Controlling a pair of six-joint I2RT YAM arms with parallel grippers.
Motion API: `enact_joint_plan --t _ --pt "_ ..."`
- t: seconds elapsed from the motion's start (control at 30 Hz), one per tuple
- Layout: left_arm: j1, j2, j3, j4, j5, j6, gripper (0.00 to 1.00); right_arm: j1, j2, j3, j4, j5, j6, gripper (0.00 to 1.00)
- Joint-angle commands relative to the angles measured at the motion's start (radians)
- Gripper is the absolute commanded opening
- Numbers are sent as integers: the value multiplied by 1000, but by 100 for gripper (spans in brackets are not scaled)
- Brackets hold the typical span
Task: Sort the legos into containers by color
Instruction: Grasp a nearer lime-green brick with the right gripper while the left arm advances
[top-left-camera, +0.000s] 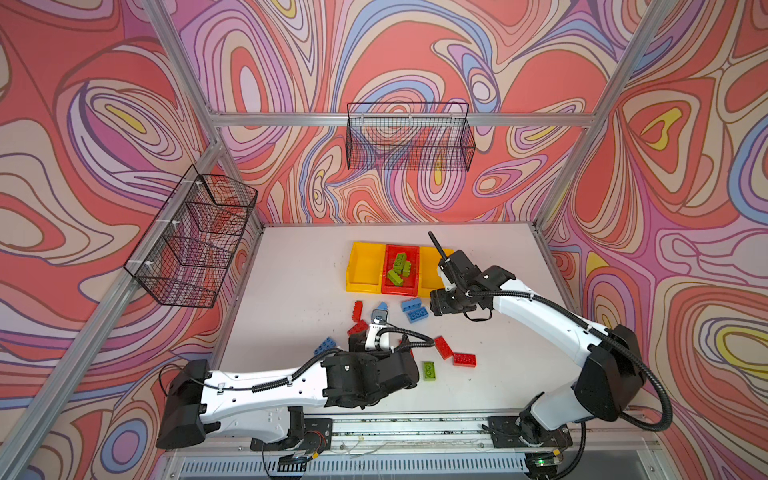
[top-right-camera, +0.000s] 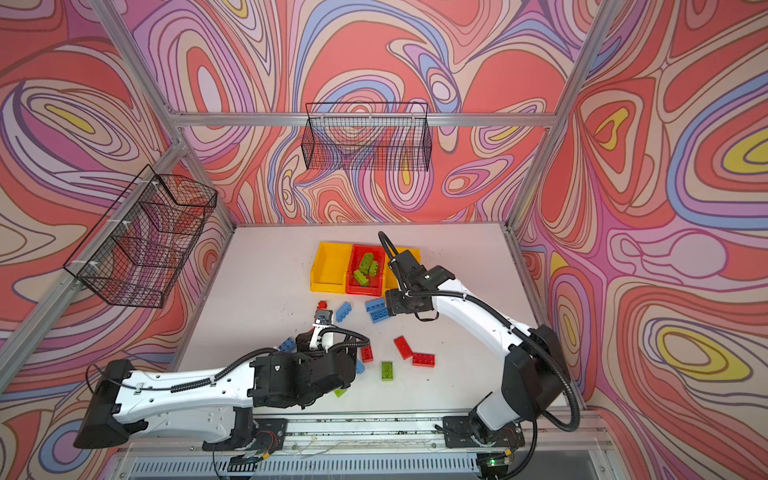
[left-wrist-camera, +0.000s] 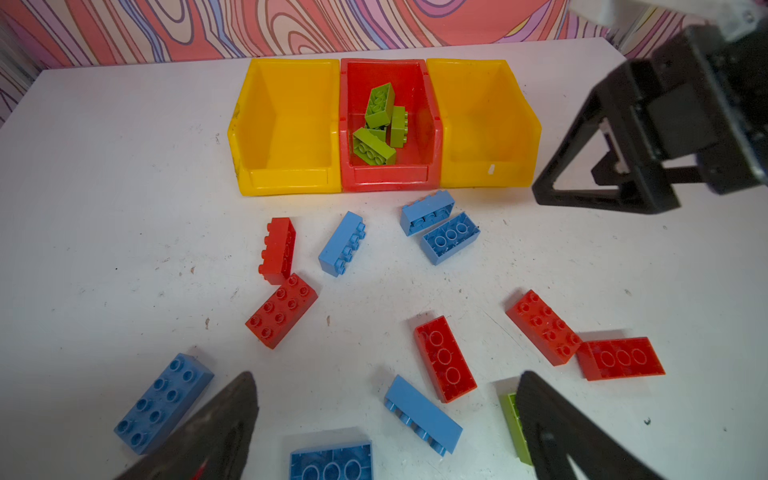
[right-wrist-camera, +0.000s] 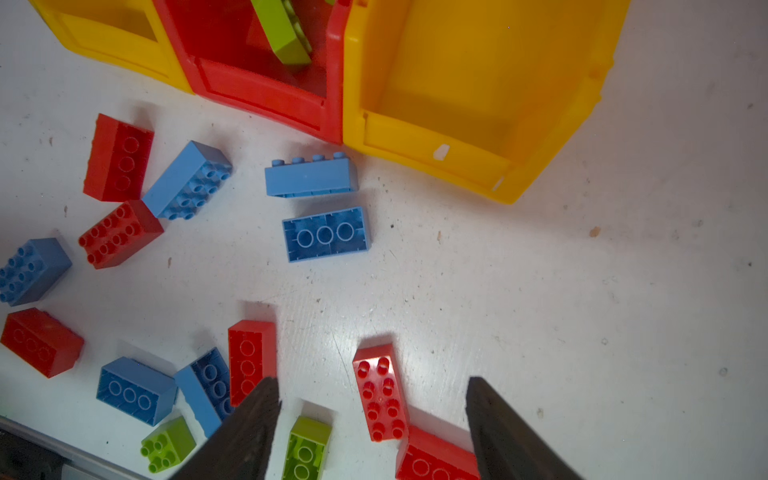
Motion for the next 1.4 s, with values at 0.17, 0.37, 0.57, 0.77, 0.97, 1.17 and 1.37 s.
enact_joint_plan --t 0.17,0.37,0.57,0.77,0.97,1.17,1.37 --pt "-2 -279 -136 -78 9 -25 100 45 -178 -205 -46 -14 215 71" --pt "-2 -391 -183 -140 63 -26 100 165 -333 -333 -36 -2 421 67" --pt "-7 -424 -205 -144 135 -50 100 327 -353 -385 5 47 572 67" --pt "-35 -452 -195 -203 141 -76 100 457 -225 -418 140 65 658 67" --pt "-55 -503 -203 -256 134 -123 100 484 -101 -408 204 80 663 67" --pt "-57 -516 -196 -291 114 -132 100 484 23 -383 227 95 646 64" --pt "-57 -516 -189 -305 84 -129 100 484 139 -318 212 137 615 45"
